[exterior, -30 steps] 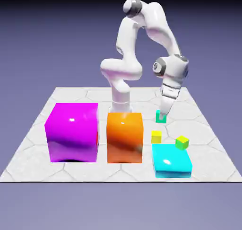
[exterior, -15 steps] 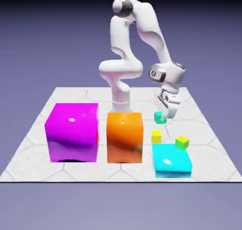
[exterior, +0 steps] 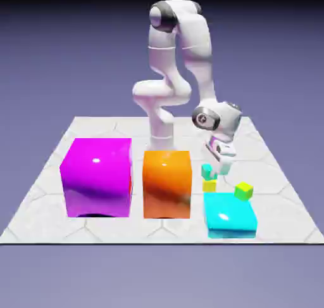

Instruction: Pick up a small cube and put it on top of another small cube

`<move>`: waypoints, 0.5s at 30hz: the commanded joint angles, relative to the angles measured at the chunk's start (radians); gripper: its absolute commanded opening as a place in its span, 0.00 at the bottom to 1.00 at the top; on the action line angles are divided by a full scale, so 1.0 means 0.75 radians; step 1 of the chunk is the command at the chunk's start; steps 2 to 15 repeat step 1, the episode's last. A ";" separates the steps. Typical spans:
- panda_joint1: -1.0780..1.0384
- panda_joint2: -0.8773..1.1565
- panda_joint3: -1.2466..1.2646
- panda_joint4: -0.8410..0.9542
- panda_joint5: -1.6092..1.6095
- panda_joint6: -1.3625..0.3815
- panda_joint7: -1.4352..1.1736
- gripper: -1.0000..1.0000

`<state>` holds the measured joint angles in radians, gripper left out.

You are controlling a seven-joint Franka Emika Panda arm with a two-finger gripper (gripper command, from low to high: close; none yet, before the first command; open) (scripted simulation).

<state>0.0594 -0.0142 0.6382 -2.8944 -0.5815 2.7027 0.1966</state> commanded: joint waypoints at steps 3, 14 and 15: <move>0.017 -0.033 0.005 -0.001 0.058 -0.021 -0.041 1.00; 0.017 -0.033 0.005 -0.001 0.058 -0.021 -0.041 1.00; 0.017 -0.033 0.005 -0.001 0.058 -0.021 -0.041 1.00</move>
